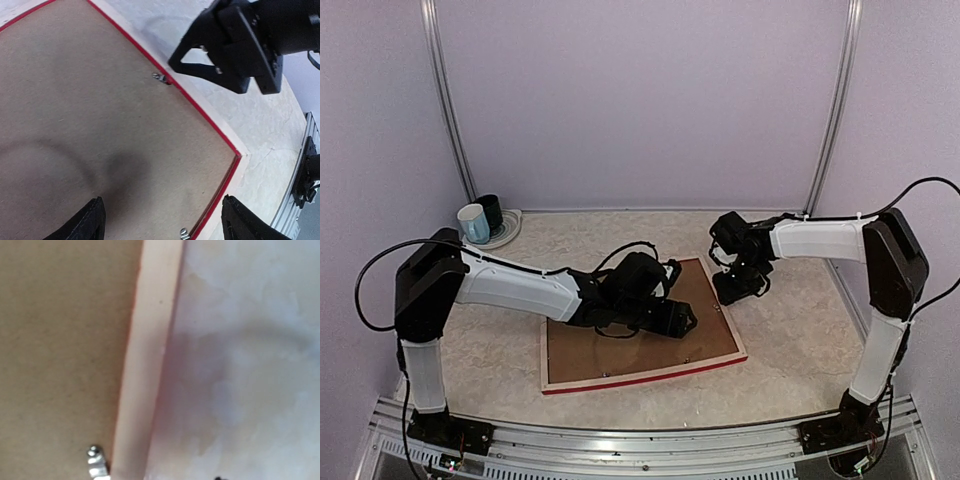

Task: Put the photo into the frame
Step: Press the fastener onto the backboard.

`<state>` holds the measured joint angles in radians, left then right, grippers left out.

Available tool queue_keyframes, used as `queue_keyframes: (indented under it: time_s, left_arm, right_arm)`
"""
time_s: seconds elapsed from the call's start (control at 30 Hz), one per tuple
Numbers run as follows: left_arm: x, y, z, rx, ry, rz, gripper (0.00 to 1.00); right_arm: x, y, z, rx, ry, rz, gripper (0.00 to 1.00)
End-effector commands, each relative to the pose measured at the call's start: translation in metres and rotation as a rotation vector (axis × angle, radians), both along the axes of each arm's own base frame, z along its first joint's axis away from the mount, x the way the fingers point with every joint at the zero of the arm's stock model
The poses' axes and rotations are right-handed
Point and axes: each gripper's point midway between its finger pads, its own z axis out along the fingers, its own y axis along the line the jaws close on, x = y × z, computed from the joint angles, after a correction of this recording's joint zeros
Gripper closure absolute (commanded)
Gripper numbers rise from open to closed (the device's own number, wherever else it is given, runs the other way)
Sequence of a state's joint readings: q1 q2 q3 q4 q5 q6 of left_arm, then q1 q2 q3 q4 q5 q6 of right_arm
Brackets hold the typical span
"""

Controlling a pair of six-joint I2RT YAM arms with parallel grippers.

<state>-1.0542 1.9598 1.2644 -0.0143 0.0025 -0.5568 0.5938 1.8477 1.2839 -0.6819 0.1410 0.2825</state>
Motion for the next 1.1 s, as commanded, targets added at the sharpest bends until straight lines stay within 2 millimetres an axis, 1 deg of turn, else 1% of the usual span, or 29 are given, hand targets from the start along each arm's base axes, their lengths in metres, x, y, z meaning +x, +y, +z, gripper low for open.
queue_keyframes:
  time_s: [0.0, 0.1, 0.17, 0.23, 0.27, 0.33, 0.43, 0.5, 0.53, 0.63, 0.9, 1.07]
  left_arm:
    - [-0.01, -0.041, 0.002, -0.107, 0.038, -0.095, 0.21]
    - [-0.011, -0.054, 0.0, -0.148, 0.062, -0.114, 0.21]
    - [-0.013, -0.062, -0.002, -0.173, 0.082, -0.129, 0.22]
    - [-0.012, -0.067, -0.012, -0.173, 0.101, -0.126, 0.22]
    - [-0.011, -0.067, -0.016, -0.171, 0.108, -0.118, 0.22]
    - [-0.011, -0.067, -0.031, -0.155, 0.134, -0.105, 0.22]
    - [-0.011, -0.059, -0.055, -0.122, 0.172, -0.071, 0.22]
    - [-0.012, -0.055, -0.066, -0.112, 0.191, -0.059, 0.22]
    - [-0.013, -0.053, -0.07, -0.108, 0.198, -0.055, 0.23]
    - [-0.015, -0.048, -0.076, -0.118, 0.213, -0.049, 0.24]
    - [-0.016, -0.041, -0.077, -0.111, 0.216, -0.049, 0.25]
    - [-0.014, -0.035, -0.077, -0.109, 0.217, -0.045, 0.25]
  right_arm:
    - [0.001, -0.002, -0.017, -0.035, 0.013, -0.004, 0.55]
    - [-0.003, 0.004, -0.022, -0.011, 0.02, 0.015, 0.56]
    - [-0.003, 0.005, -0.021, 0.001, 0.019, 0.017, 0.55]
    - [-0.003, 0.005, -0.019, 0.0, 0.018, 0.017, 0.56]
    - [-0.003, 0.004, -0.018, -0.005, 0.015, 0.016, 0.56]
    - [-0.001, 0.005, -0.009, 0.003, -0.004, 0.015, 0.56]
    - [0.001, 0.008, 0.005, 0.029, -0.028, 0.019, 0.56]
    - [0.001, 0.009, 0.005, 0.033, -0.025, 0.024, 0.56]
    - [0.0, 0.009, 0.003, 0.034, -0.018, 0.025, 0.56]
    - [-0.002, 0.008, -0.01, 0.022, 0.006, 0.026, 0.56]
    - [-0.011, 0.0, -0.057, -0.046, 0.092, 0.016, 0.56]
    - [-0.017, -0.005, -0.066, -0.07, 0.118, 0.016, 0.57]
